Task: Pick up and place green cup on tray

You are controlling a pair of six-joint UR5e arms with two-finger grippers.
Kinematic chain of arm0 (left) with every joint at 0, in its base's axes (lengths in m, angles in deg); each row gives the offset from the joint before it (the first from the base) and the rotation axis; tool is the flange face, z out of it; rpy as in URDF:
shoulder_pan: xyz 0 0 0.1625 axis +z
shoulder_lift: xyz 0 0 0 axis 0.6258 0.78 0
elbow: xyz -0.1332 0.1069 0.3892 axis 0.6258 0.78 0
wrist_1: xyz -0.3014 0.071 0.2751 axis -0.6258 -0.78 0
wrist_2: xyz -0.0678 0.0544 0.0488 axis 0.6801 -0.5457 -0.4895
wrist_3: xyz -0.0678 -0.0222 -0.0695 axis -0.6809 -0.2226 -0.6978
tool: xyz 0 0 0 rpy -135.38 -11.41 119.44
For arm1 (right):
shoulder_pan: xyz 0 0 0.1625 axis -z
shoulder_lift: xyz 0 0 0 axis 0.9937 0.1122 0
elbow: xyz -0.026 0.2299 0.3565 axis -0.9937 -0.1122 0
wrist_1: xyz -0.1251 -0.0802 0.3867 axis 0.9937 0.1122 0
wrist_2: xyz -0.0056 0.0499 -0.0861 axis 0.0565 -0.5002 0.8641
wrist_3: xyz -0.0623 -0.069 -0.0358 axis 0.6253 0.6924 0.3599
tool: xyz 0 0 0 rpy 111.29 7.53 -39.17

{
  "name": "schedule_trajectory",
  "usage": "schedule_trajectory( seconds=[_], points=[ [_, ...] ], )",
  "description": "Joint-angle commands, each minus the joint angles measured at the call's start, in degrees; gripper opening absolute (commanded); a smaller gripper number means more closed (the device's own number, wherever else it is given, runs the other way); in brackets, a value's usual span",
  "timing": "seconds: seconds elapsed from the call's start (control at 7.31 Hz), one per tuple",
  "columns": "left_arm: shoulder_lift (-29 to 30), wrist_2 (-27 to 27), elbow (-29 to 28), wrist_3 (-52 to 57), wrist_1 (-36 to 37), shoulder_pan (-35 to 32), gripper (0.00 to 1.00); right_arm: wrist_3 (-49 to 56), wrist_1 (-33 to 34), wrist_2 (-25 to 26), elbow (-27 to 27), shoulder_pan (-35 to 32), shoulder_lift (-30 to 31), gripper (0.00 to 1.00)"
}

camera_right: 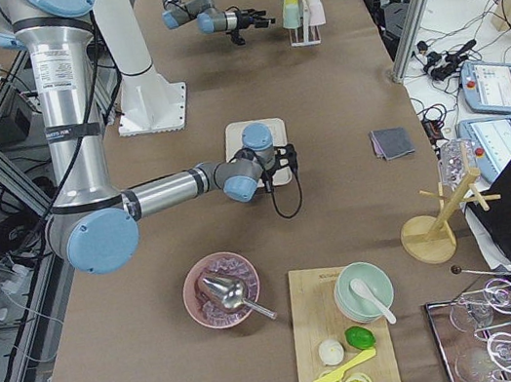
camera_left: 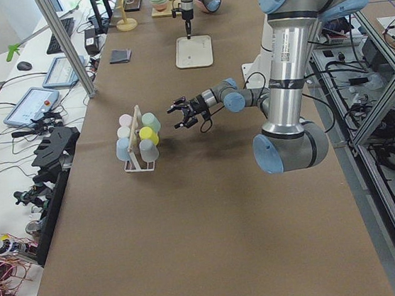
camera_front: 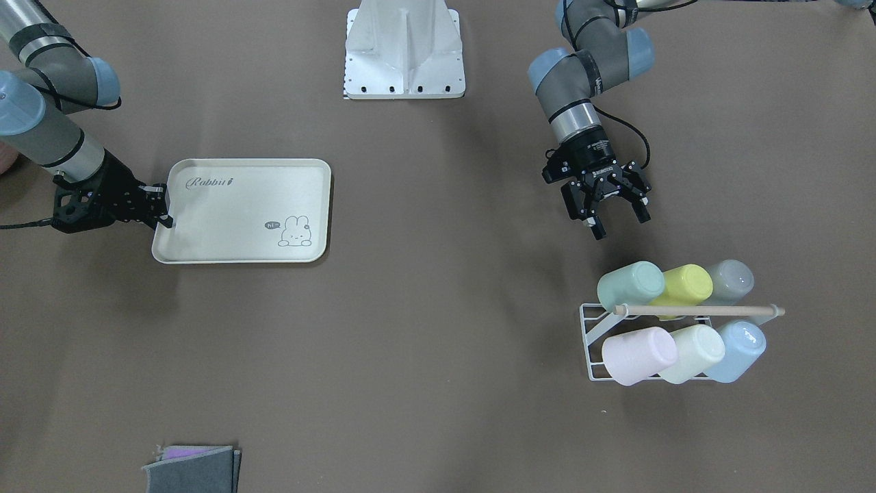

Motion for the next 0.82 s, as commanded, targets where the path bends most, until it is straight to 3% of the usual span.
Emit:
schedule_trajectory(
  seconds=[0.0,0.68],
  points=[
    [3.3,-0.5,-3.1,0.1,-0.2,-0.9,0.98,0.0,0.0,-0.1,0.0,0.0,0.0,0.16],
    [7.3,-1.7,-14.8,0.1,-7.4,-4.9,0.98,0.0,0.1,0.1,-0.5,0.1,-0.1,0.16]
  ],
)
